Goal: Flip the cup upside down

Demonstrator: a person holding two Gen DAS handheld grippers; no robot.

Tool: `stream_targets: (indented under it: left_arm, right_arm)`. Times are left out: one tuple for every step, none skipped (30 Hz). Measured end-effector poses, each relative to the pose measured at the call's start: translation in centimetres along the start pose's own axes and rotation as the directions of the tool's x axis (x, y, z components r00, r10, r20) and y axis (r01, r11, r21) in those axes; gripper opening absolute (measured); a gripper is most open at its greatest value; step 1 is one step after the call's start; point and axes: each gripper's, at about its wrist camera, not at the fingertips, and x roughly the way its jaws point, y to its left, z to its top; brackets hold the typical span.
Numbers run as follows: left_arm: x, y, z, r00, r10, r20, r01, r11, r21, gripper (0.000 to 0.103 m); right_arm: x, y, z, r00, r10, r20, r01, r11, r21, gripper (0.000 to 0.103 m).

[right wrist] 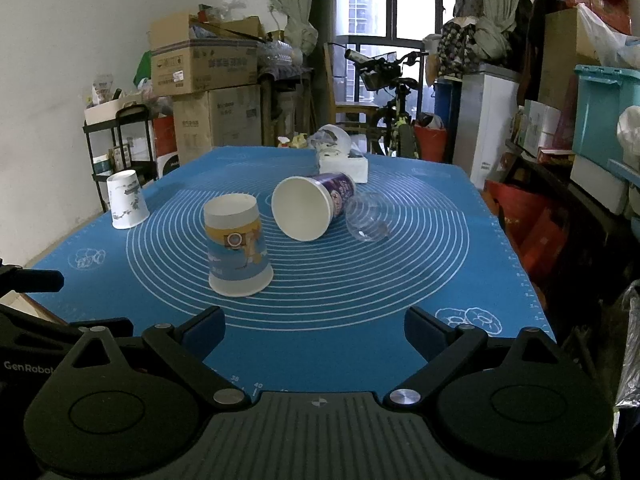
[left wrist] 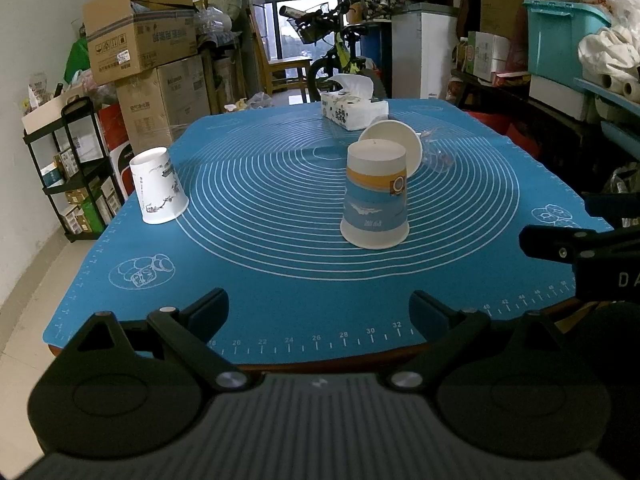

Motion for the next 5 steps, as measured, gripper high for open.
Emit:
stream_targets:
  left_arm:
    - [0.0, -0.01, 0.0, 1.0, 0.0, 0.001, 0.0, 1.0, 0.0, 0.096]
    - [-0.01, -0.02, 0.0, 1.0, -0.001, 0.002, 0.001, 1.0, 0.001, 0.096]
    - [-0.02, -0.08, -0.02, 1.0, -0.003, 0.007, 0.003, 1.0, 0.006, 0.096]
    - [-0.05, -0.12, -0.03, 1.0, -0.002, 0.013, 0.001, 1.0, 0.008, 0.096]
    - [-0.09, -0.11, 0.0, 1.0, 0.003, 0.018, -0.003, 1.0, 0.006, 0.096]
  right_arm:
    - [-0.02, 0.0, 0.0, 1.0, 0.0, 0.0, 0.0, 1.0, 0.0, 0.096]
    - [0.0, 0.01, 0.0, 1.0, -0.001, 0.0, 0.001, 1.0, 0.0, 0.096]
    - [0.0, 0.01, -0.01, 1.0, -0.001, 0.001, 0.001, 1.0, 0.001, 0.096]
    - [-0.02, -0.01, -0.01, 1.0, 0.0, 0.001, 0.0, 1.0, 0.002, 0.096]
    - [0.0, 0.0, 0.0, 1.0, 0.0, 0.0, 0.0, 1.0, 0.002, 0.096]
